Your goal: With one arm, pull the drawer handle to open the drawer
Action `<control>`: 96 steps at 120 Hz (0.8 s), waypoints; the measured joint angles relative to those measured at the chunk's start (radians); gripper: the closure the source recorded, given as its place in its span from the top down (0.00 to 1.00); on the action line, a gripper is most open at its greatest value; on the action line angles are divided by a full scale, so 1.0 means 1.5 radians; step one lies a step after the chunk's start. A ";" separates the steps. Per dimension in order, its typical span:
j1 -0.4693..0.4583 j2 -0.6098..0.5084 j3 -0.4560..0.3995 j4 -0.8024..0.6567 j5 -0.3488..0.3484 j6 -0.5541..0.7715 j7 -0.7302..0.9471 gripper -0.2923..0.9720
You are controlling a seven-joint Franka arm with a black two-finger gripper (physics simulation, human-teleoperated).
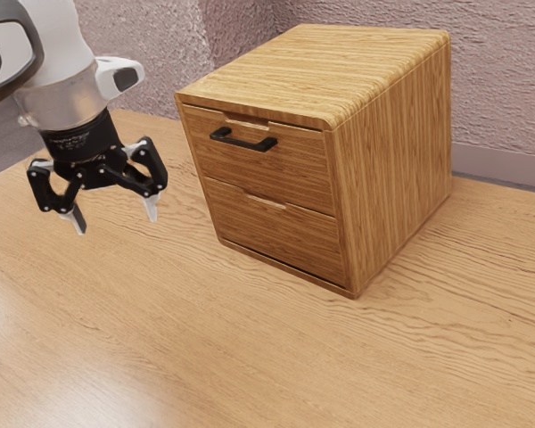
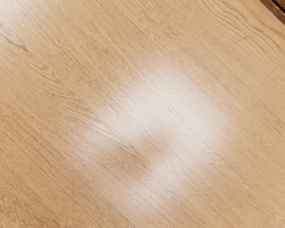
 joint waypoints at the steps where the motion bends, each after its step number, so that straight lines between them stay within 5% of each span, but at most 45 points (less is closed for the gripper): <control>1: 0.000 0.000 0.000 -0.002 0.000 0.001 -0.009 0.77; 40: 0.013 -0.003 0.003 -0.028 0.025 0.053 -0.284 0.77; 67: -0.001 0.145 -0.021 0.117 0.049 0.090 -0.418 0.77; 96: 0.001 0.166 -0.021 0.152 0.055 0.161 -0.511 0.77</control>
